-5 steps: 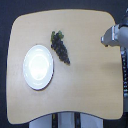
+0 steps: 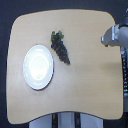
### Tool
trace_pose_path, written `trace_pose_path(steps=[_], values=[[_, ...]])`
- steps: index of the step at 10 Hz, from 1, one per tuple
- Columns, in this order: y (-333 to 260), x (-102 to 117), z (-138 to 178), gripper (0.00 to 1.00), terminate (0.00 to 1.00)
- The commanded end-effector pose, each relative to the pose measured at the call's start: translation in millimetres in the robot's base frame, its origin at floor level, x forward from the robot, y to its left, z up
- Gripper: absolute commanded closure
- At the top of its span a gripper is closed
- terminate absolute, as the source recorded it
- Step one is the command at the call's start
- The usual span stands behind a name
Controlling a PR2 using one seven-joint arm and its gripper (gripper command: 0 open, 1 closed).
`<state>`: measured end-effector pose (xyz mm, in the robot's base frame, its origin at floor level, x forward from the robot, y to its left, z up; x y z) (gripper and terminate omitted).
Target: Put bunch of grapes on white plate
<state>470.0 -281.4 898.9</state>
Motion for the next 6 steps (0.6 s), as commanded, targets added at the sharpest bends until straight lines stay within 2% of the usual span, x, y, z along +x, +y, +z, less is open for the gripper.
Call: trace_pose_path(steps=[1,6], values=[[21.4,16.3,-1.0,0.00,0.00],[131.2,46.1,-30.0,0.00,0.00]])
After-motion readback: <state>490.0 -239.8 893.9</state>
